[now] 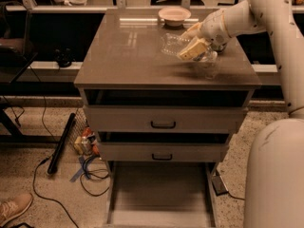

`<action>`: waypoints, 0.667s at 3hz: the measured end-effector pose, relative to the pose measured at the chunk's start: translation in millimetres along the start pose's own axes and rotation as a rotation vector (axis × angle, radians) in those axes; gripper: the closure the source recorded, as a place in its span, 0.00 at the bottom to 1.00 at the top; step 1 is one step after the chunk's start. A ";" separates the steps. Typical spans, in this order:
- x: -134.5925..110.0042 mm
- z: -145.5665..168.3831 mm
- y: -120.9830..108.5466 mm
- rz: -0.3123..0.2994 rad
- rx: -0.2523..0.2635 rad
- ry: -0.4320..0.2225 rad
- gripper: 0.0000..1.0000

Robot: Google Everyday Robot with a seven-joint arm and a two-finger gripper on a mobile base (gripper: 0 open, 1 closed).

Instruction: Pick water bottle from bottom drawer and place on counter

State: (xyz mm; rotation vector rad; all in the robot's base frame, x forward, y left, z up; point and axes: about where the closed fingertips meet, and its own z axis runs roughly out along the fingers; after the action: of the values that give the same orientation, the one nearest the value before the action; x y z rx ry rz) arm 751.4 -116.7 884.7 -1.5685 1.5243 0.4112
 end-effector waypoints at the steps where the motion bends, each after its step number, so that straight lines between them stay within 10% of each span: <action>1: 5.1 10.1 -4.2 0.035 -0.009 0.015 0.77; 2: 10.4 17.4 -7.5 0.063 -0.018 0.039 0.53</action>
Offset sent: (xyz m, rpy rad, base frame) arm 0.0272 -0.0033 -0.0137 -0.0393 0.0979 -0.0659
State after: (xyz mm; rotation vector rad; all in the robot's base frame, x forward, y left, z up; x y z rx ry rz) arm 766.1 -111.1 869.8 -1.5537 1.6076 0.4337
